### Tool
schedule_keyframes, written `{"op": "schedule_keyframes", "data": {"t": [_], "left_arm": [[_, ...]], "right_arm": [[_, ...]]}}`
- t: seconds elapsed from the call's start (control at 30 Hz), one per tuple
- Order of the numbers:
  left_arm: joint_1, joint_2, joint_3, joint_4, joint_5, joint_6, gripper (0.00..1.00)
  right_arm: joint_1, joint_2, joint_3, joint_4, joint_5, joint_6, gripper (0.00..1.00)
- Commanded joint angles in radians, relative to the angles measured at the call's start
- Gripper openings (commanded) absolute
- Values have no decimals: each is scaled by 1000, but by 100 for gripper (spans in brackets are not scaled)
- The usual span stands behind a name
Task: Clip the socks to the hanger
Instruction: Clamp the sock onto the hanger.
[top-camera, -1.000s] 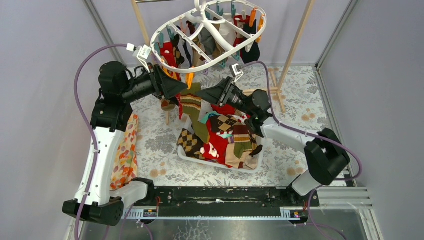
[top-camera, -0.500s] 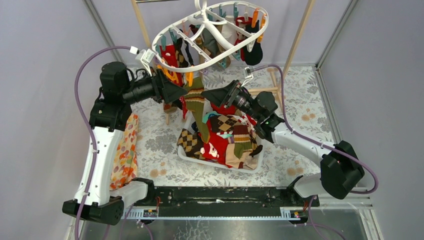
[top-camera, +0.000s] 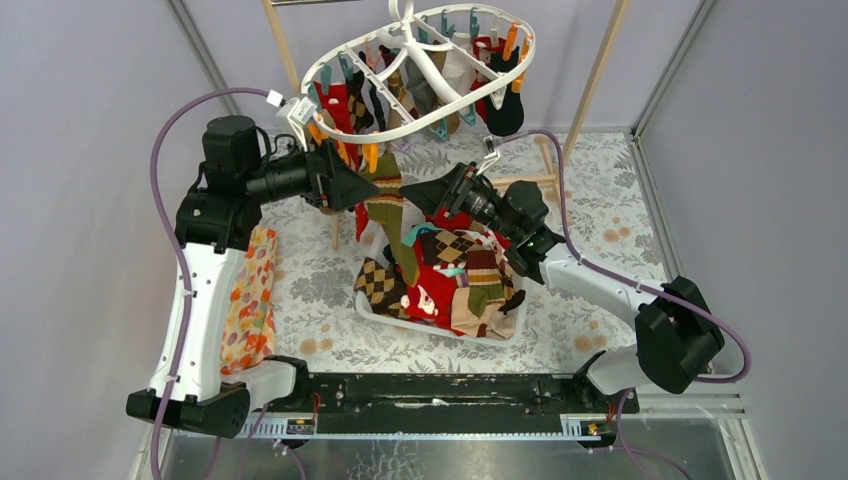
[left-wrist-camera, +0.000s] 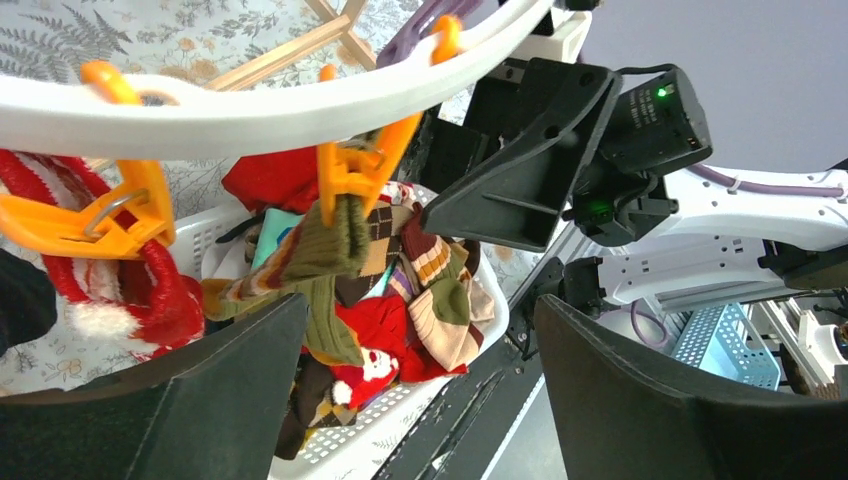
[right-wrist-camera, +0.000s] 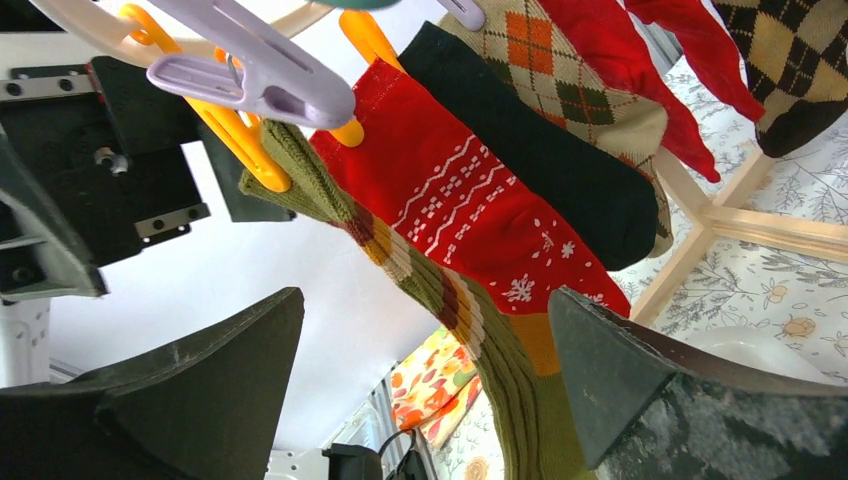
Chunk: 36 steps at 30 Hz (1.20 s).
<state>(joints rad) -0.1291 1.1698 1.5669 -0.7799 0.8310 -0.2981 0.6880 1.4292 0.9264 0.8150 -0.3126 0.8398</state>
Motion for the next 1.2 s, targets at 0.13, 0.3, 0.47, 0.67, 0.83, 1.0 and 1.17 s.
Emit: {"op": "schedule_keyframes", "data": {"t": [0.13,0.3,0.47,0.67,0.83,1.0,1.17], "left_arm": [[-1,31,92,-95,34,66,99],[0,18,88,-125,26,99,99],[0,14,86,-124,24,100,99],[1,14,86,-129,16,105,99],[4,13,102,-140,12,105,99],[9,34,152,-188,-7,120,99],[18,44,177,-211,-12,118,99]], "right_arm": [[-6,-43,-2,32,46,-56,100],[-7,-44,-36,99,22,-42,100],[-6,-46,-41,158,3,-35,100],[-6,-47,-49,188,-7,-23,100],[-6,-61,-49,191,-4,-27,100],[-6,-60,-46,217,-8,-18,99],[-5,-50,-54,269,-13,1,99]]}}
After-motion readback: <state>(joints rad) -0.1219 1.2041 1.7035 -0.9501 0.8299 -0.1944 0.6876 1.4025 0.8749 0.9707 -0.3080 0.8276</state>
